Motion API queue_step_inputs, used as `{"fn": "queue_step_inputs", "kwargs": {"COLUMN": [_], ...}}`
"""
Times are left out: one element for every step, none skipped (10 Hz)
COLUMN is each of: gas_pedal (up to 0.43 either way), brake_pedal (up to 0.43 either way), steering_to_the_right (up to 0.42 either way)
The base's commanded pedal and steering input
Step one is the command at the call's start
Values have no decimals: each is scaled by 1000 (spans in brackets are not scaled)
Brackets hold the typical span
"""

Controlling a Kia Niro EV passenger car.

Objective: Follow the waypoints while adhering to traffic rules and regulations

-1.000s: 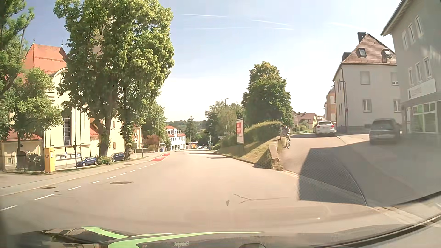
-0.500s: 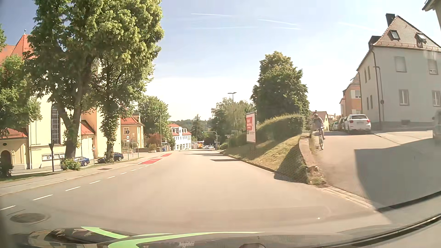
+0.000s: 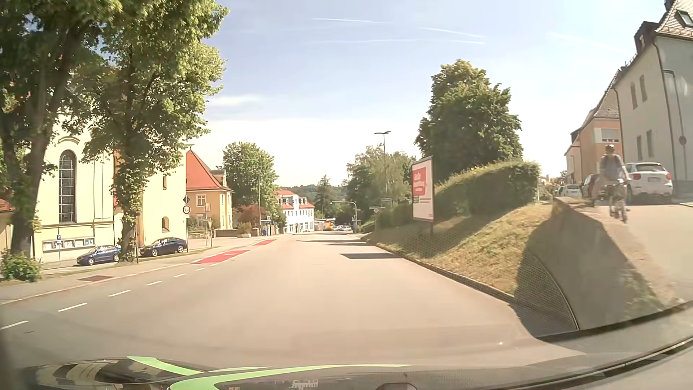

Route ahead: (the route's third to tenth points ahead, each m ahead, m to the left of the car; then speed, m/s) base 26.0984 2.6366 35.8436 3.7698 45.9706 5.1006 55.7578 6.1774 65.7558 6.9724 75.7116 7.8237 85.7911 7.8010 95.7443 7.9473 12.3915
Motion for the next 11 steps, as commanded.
{"fn": "queue_step_inputs", "kwargs": {"gas_pedal": [20, 20, 20, 20, 20, 20, 20, 20, 20, 20, 20], "brake_pedal": [0, 0, 0, 0, 0, 0, 0, 0, 0, 0, 0], "steering_to_the_right": [-31, -29, -25, -24, -24, -23, -22, -21, -19, -17, -16]}}
